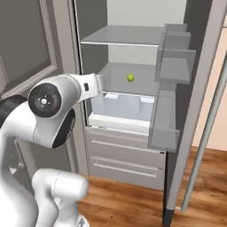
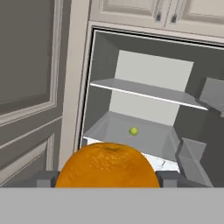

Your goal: Retrieve the orange and pear from the fridge and place them into the bowl on the dining table.

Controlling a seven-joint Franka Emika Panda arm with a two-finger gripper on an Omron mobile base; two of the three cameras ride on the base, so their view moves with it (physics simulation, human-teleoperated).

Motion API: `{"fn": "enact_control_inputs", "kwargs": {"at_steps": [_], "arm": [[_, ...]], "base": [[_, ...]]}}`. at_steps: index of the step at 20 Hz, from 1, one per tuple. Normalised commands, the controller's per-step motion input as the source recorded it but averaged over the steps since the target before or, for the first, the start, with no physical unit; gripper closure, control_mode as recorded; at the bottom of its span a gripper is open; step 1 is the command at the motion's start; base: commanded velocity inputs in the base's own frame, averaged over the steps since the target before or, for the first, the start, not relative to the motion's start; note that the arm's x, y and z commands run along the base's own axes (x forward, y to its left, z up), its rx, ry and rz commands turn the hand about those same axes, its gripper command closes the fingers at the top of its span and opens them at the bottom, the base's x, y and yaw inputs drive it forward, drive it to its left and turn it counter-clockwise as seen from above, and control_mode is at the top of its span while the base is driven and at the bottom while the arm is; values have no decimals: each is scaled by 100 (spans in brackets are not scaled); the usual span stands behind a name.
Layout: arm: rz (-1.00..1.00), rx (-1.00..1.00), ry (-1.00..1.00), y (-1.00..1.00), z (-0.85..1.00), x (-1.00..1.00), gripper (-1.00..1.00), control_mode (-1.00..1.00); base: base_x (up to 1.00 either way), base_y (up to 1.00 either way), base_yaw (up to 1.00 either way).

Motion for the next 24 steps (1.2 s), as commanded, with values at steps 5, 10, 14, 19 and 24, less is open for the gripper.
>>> {"fn": "enact_control_inputs", "kwargs": {"at_steps": [5, 10, 14, 19, 24], "arm": [[0, 0, 0, 0, 0, 0, 100, 100], [0, 0, 0, 0, 0, 0, 100, 100], [0, 0, 0, 0, 0, 0, 100, 100], [0, 0, 0, 0, 0, 0, 100, 100], [0, 0, 0, 0, 0, 0, 100, 100]], "base": [[-99, 0, -5], [-89, 0, -28], [-94, -1, -34], [-81, -1, -40], [-57, -18, -44]]}}
